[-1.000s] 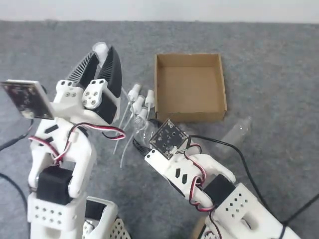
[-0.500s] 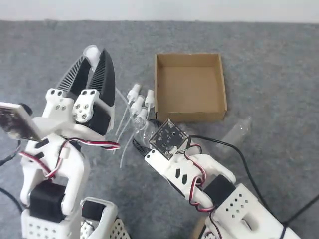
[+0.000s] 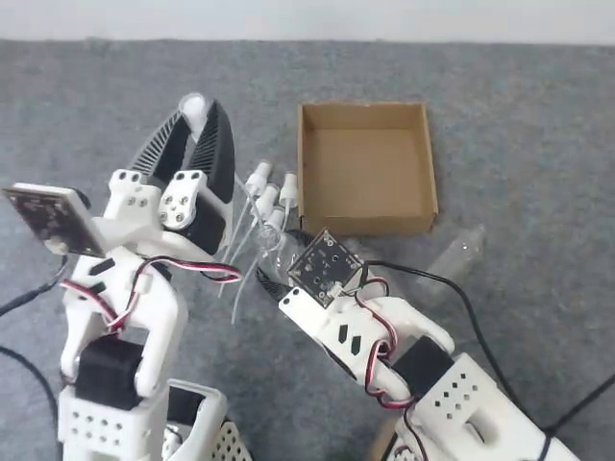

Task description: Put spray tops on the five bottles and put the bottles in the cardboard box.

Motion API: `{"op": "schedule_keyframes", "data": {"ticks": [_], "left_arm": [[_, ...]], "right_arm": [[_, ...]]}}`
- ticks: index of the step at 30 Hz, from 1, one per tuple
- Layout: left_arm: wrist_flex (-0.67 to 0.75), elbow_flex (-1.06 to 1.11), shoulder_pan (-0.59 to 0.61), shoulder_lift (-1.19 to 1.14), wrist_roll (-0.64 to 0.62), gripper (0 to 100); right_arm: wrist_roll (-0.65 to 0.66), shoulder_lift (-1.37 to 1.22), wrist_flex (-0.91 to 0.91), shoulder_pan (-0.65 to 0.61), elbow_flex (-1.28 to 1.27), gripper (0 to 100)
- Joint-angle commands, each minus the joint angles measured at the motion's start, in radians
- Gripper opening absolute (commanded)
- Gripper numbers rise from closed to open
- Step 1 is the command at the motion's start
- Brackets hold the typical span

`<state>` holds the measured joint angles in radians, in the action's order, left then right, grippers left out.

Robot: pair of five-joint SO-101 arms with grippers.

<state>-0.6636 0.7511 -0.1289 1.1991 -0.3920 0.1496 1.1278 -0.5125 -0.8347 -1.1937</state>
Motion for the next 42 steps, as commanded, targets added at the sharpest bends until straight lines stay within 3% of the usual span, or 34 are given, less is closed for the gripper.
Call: {"op": "schedule_keyframes", "data": {"ticks": [1, 5, 9, 13, 16, 27, 34, 38, 42], "left_arm": [[-0.061, 0.001, -0.006, 0.017, -0.023, 1], [-0.152, -0.001, -0.006, 0.017, -0.021, 1], [-0.209, 0.010, -0.009, 0.017, -0.015, 1], [-0.210, 0.077, -0.095, 0.015, 0.146, 1], [-0.192, 0.131, -0.166, 0.015, 0.186, 1], [-0.152, 0.228, -0.190, 0.017, 0.189, 2], [-0.166, 0.196, -0.189, 0.017, 0.216, 14], [-0.195, 0.108, -0.164, 0.017, 0.224, 16], [-0.327, -0.062, -0.126, 0.009, 0.318, 16]], "right_arm": [[-0.006, 0.039, 0.016, -0.008, -0.018, 0.6], [-0.006, 0.039, 0.033, 0.002, -0.032, 0.6], [-0.014, 0.033, 0.183, 0.073, -0.029, 0.6], [-0.015, 0.028, 0.355, 0.117, -0.068, 0.6], [-0.015, 0.027, 0.437, 0.105, -0.091, 0.6], [-0.014, 0.030, 0.458, 0.104, -0.166, 0.6], [-0.014, 0.033, 0.458, 0.104, -0.181, 0.6], [-0.014, 0.030, 0.458, 0.104, -0.181, 0.6], [-0.014, 0.030, 0.458, 0.105, -0.192, 0.6]]}}
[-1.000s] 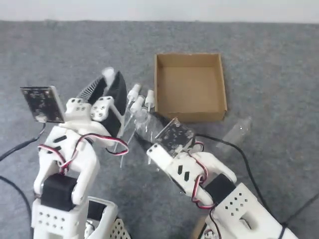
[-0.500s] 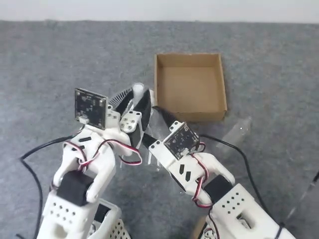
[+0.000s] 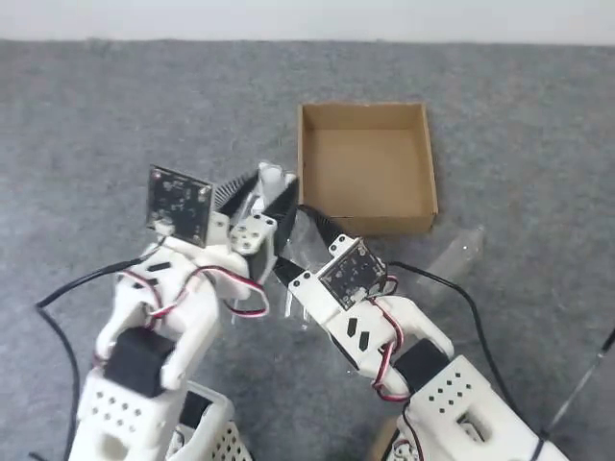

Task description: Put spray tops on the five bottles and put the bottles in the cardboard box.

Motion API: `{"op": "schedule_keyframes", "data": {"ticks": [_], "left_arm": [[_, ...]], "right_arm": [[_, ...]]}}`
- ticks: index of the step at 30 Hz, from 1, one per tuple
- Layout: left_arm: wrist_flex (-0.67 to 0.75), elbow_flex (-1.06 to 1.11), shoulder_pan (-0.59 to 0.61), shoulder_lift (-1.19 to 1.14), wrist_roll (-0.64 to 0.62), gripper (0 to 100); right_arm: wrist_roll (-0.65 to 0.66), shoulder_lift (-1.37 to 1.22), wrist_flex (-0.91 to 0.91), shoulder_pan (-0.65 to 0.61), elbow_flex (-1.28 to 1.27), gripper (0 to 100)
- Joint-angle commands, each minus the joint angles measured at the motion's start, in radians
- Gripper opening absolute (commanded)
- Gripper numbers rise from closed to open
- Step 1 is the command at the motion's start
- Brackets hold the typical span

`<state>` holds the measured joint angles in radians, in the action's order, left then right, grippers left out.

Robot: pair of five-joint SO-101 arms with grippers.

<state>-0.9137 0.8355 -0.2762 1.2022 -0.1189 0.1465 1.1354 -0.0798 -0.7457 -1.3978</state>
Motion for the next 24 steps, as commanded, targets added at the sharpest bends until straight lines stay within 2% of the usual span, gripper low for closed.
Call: {"op": "schedule_keyframes", "data": {"ticks": [1, 5, 8, 14, 19, 24], "left_arm": [[-0.106, -0.186, 0.037, 0.006, 0.046, 16], [-0.123, -0.268, 0.098, 0.005, 0.051, 16], [-0.068, -0.248, 0.133, 0.000, 0.051, 15], [0.043, -0.160, 0.124, -0.141, 0.094, 15], [0.038, -0.147, 0.115, -0.195, 0.094, 15], [-0.009, -0.093, 0.114, -0.173, 0.097, 15]], "right_arm": [[-0.011, 0.022, 0.025, 0.016, 0.012, 0.6], [-0.011, 0.022, 0.025, 0.016, 0.012, 0.6], [-0.011, 0.022, 0.021, 0.016, 0.012, 0.6], [-0.009, 0.022, 0.016, 0.016, 0.012, 0.6], [-0.006, 0.022, 0.015, 0.018, 0.012, 0.6], [-0.011, 0.022, 0.024, 0.076, 0.012, 0.6]]}}
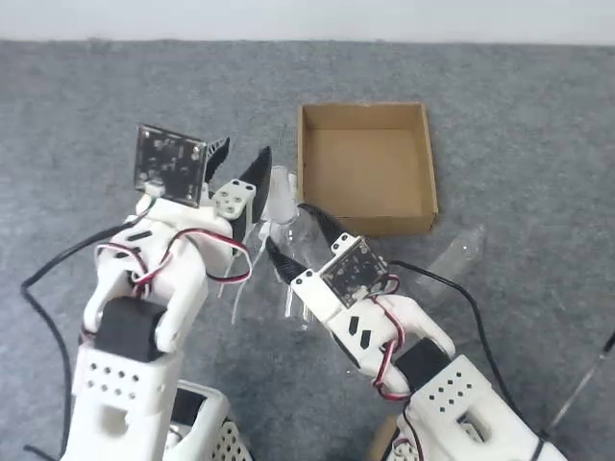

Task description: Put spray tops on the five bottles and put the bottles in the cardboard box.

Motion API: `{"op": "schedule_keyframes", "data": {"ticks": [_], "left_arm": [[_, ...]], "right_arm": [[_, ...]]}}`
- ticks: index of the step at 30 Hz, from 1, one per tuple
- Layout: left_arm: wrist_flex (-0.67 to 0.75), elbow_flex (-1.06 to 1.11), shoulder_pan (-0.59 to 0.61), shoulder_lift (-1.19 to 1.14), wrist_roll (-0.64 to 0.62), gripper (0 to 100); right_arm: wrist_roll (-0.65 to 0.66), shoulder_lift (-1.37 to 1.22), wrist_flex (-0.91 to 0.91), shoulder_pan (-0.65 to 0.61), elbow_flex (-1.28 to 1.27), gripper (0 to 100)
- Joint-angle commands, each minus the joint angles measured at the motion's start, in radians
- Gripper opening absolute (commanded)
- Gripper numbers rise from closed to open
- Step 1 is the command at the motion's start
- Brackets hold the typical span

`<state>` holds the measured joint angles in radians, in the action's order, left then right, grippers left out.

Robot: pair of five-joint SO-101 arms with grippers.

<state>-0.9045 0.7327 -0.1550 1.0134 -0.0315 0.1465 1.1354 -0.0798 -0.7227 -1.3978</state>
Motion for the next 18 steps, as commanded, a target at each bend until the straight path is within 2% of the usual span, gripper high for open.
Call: {"op": "schedule_keyframes", "data": {"ticks": [1, 6, 12, 18], "left_arm": [[-0.018, 0.027, -0.014, 0.020, 0.011, 15], [-0.017, 0.053, -0.041, 0.031, 0.012, 15], [-0.037, -0.007, -0.029, 0.049, 0.008, 15], [-0.038, 0.028, -0.006, 0.124, 0.005, 15]], "right_arm": [[-0.011, 0.024, 0.024, 0.059, 0.012, 0.6], [-0.011, 0.022, 0.024, 0.059, 0.012, 0.6], [-0.011, 0.022, 0.022, 0.059, 0.012, 0.6], [-0.011, 0.022, 0.021, 0.061, 0.012, 0.6]]}}
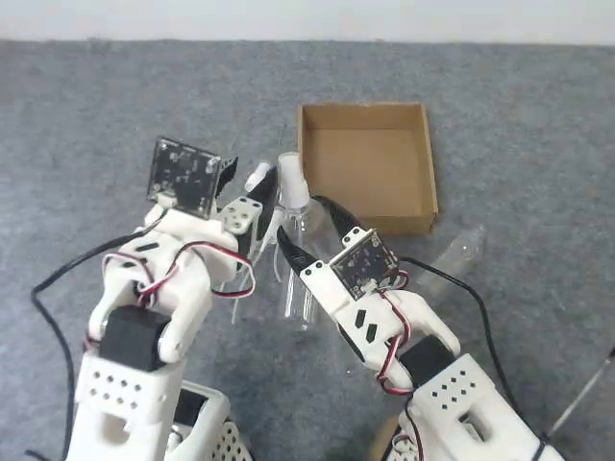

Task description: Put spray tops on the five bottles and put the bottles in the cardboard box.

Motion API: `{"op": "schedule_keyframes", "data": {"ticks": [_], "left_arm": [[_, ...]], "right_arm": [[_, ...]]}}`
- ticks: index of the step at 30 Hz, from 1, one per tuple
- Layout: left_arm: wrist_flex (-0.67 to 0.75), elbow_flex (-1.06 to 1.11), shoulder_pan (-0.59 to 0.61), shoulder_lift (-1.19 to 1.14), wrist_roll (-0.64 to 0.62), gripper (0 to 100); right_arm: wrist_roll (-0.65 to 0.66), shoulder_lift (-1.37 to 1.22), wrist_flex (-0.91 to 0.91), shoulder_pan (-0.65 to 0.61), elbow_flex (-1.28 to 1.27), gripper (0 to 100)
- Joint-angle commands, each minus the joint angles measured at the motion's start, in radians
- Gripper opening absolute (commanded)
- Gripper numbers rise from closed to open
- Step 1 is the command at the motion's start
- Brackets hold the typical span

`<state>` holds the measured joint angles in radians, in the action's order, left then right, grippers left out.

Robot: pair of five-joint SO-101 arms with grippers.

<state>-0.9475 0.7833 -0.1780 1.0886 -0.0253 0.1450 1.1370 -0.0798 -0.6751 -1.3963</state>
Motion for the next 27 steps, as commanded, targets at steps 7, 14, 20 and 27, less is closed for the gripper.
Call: {"op": "schedule_keyframes", "data": {"ticks": [7, 14, 20, 27], "left_arm": [[0.015, -0.005, 0.132, 0.184, -0.038, 15], [-0.031, 0.096, 0.137, 0.239, -0.029, 15], [-0.038, 0.219, 0.132, 0.293, -0.029, 16], [-0.009, 0.384, 0.057, 0.377, -0.026, 16]], "right_arm": [[-0.009, 0.021, 0.021, 0.012, 0.011, 0.6], [-0.008, 0.019, 0.012, 0.042, 0.020, 0.6], [-0.012, 0.018, -0.101, 0.114, 0.109, 0.6], [-0.117, -0.117, -0.220, 0.114, 0.362, 0.6]]}}
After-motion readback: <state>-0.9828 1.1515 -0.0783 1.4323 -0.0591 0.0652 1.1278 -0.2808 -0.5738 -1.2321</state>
